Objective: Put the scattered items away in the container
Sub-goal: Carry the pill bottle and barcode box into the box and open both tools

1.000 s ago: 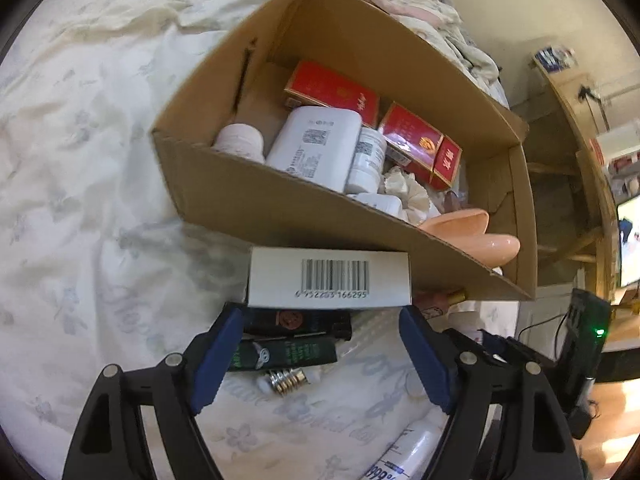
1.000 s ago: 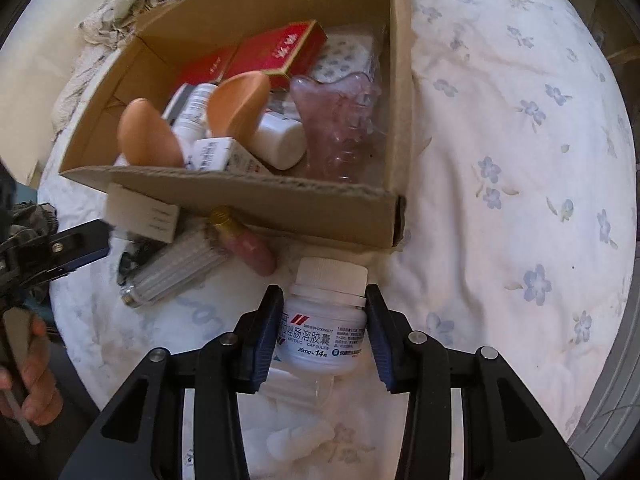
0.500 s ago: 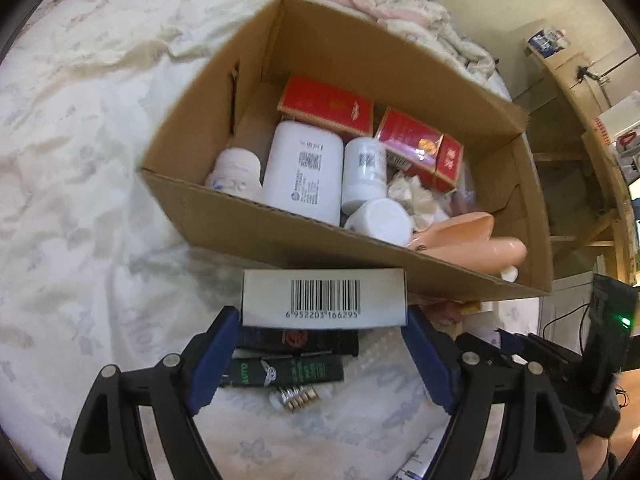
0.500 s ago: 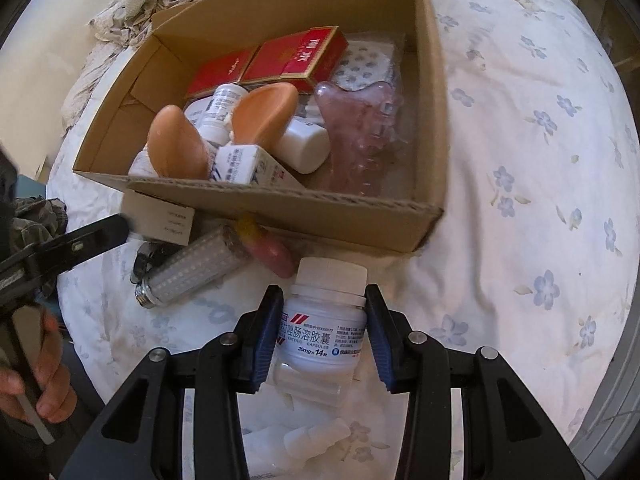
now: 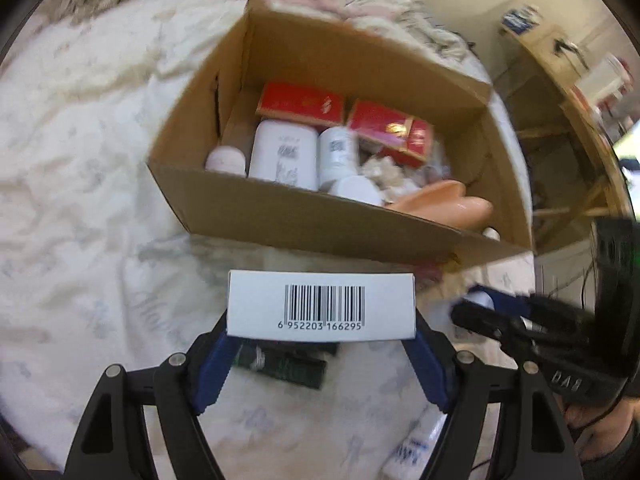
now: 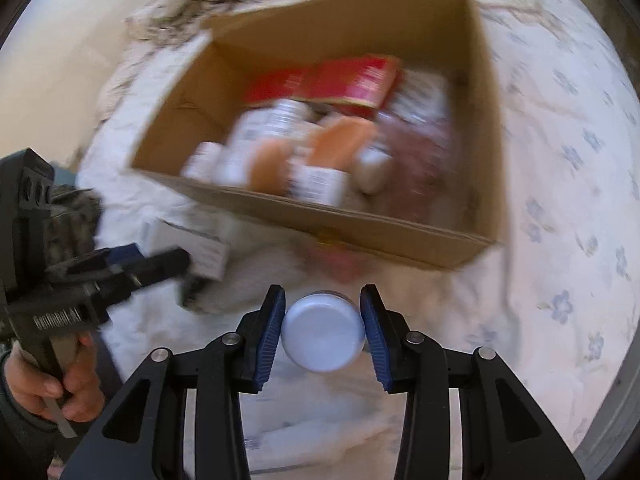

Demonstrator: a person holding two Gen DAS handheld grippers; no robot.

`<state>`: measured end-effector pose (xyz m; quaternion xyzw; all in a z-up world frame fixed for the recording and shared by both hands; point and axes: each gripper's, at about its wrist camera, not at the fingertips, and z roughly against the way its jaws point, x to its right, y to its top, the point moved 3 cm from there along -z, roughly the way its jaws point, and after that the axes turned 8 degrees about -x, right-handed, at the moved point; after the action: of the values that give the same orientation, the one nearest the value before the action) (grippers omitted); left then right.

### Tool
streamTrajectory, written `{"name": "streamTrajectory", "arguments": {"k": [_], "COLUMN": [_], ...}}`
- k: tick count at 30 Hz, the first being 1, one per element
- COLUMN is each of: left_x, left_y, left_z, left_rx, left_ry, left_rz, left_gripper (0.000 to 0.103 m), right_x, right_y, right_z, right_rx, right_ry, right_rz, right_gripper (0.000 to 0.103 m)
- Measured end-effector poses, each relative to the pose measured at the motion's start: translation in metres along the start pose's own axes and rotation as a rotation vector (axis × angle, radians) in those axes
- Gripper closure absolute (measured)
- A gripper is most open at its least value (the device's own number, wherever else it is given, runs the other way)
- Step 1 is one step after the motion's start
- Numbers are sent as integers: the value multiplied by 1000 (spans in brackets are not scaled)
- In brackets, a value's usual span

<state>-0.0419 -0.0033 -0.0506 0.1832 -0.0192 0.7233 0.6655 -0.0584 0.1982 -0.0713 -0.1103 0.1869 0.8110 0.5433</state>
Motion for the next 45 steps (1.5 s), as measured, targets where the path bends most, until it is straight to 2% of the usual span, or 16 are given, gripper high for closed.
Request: {"name": "streamTrajectory", "arguments": {"k": [2,4,7,10,13,17,19,23,29,31,32,33,34,37,41,45], "left_x": [6,6,5,4,3,0,-3,-11,-13,-15,-14,-14,-12,-9,-7,-8], "left_y": [-3,-2,9,33,61,89,89,86,92,93,93,93,93,92,92,92], "left_z": [27,52,89,108,101,64,46,18,8,2,1,-1,-1,4,13,20], "left_rx": [83,172,303,380,380,322,299,218,185,149,136,121,111,132,172,201], "left_ry": [29,61,61,56,43,58,82,82,73,67,78,99,110,82,52,63], "left_rz": [-41,-59,-66,-50,-38,-54,-63,-60,-61,-37,-33,-34,-40,-46,-44,-55], "left_gripper": [25,25,25,25,25,25,25,25,24,23,22,22,22,22,22,22], "right_x": [-20,-32,-45,-40,-21,1,10,7,3,-1,-5,-7,-11,-21,-13,-4], "right_y": [-8,-1,14,28,42,49,50,55,56,59,61,62,62,60,58,56], "right_z": [11,26,54,80,91,90,80,44,39,39,41,44,48,57,58,62], "right_rx": [28,68,197,319,381,367,338,274,238,243,264,286,312,343,336,336], "right_ry": [53,106,181,178,164,107,43,-149,-232,-220,-215,-231,-261,-316,-273,-237], "right_rz": [45,75,63,-7,-101,-193,-191,-118,-94,-90,-82,-74,-61,-8,-41,-81], "right_gripper": [60,60,60,60,60,60,60,60,59,51,27,11,11,11,11,11]}}
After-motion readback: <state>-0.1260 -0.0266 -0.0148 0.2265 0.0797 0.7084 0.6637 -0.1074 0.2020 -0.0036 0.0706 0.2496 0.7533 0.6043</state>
